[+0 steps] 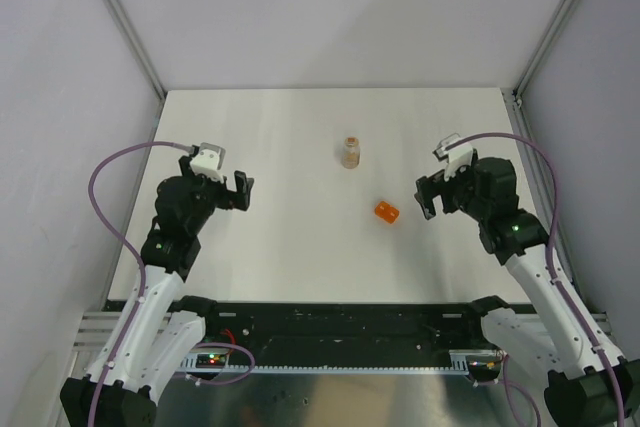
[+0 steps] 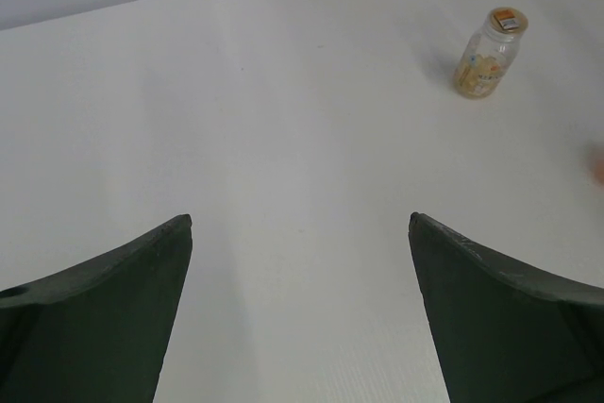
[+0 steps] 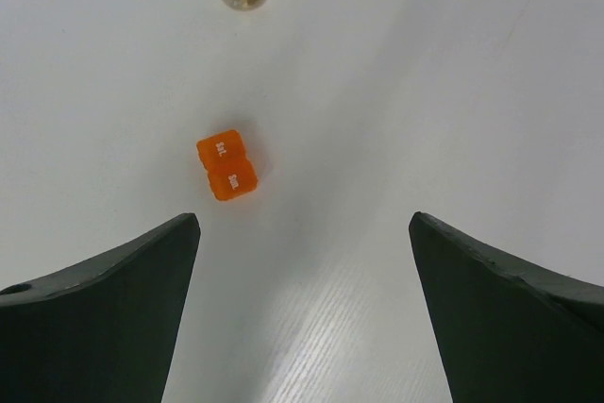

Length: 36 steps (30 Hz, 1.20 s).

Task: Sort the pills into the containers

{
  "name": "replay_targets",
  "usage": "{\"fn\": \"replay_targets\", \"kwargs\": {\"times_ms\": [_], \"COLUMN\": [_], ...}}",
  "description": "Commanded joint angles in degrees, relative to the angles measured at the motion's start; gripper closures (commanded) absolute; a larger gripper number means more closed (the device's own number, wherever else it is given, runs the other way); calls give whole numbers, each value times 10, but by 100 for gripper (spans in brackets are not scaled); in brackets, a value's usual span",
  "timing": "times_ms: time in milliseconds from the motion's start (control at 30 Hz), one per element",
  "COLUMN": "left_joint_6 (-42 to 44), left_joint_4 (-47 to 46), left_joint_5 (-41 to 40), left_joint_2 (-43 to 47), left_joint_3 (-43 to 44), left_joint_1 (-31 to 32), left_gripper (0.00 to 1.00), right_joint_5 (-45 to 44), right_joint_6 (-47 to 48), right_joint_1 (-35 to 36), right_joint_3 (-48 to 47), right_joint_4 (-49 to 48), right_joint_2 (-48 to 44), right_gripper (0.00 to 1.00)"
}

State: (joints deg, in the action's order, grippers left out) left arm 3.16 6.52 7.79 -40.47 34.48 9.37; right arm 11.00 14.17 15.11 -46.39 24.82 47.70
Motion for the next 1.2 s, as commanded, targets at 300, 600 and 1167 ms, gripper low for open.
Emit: {"fn": "replay_targets", "kwargs": {"times_ms": [300,600,1167], "left_joint_6": [29,31,37], "left_joint_4": [-16,-15,-14], "left_joint_5": [55,87,101], "left_joint_2": [-13,-21,-26], "left_joint_3": [8,6,3], "left_joint_1": [0,0,0], "left_gripper": [0,0,0], "right_joint_5": [-75,-13,11], "right_joint_6": [10,27,118], "right_joint_1": [61,79,120], "right_joint_3": [-80,-82,-82], "right_joint_4": [-50,-19,8], "right_joint_2": [116,203,397], "right_gripper": [0,3,13]}}
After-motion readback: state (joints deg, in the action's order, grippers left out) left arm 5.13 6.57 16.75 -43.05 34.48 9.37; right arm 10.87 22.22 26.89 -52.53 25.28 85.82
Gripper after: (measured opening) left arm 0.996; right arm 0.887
